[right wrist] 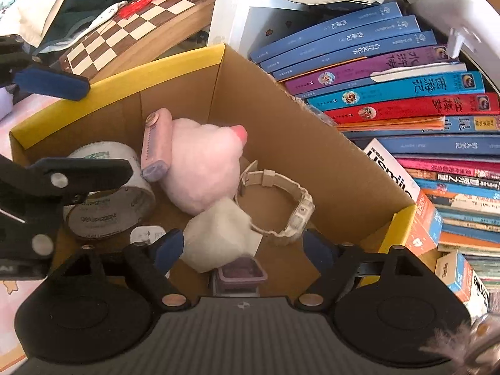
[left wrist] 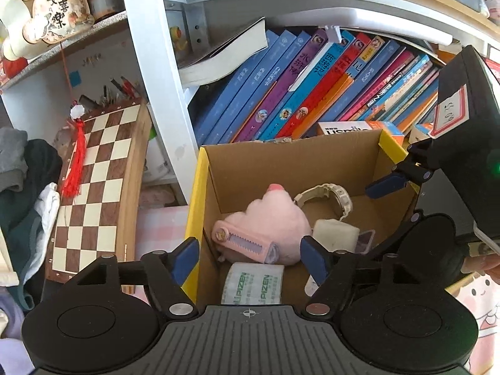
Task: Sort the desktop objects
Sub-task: 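Withdraw both tools from the yellow box back over the table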
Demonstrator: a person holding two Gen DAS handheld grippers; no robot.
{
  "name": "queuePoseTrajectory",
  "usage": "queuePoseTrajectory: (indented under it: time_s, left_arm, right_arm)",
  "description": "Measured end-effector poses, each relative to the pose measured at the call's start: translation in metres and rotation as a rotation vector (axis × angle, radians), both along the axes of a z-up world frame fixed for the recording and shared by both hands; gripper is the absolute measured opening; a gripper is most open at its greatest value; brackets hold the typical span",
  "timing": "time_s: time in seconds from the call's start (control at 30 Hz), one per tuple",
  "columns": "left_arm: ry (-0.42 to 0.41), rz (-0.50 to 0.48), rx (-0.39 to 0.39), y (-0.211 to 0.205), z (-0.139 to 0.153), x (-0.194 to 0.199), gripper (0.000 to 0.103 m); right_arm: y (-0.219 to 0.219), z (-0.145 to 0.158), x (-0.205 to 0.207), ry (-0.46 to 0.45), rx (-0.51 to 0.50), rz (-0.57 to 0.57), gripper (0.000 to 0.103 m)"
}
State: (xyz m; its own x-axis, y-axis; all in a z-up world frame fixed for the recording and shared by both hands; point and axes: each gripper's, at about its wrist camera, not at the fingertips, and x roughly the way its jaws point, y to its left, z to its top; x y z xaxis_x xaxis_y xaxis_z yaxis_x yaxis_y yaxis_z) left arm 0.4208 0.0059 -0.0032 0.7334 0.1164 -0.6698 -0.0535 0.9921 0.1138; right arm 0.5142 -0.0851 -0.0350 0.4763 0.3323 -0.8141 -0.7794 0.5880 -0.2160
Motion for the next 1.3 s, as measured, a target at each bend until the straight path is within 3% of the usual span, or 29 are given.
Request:
queuePoseTrajectory:
  time_s: [0.63, 0.73, 1.3]
  left_arm:
    - [-0.119, 0.007, -0.052, 0.001, 0.035, -0.05, 0.086]
    - [-0.151, 0.011, -0.059, 0.002, 0.038, -0.066, 0.091]
    - [-0.185, -0.036, -0.061, 0.019, 0.058, -0.154, 0.095]
  right_arm:
    - [-0.04, 0.054, -0.044, -0.083, 0.14, -0.149, 0.088]
    - [-0.047, 0.063, -0.059, -0.101, 0.156, -0.169, 0.089]
    - [-0.079, 0.096, -0.16, -0.157, 0.27, -0.372, 0.093]
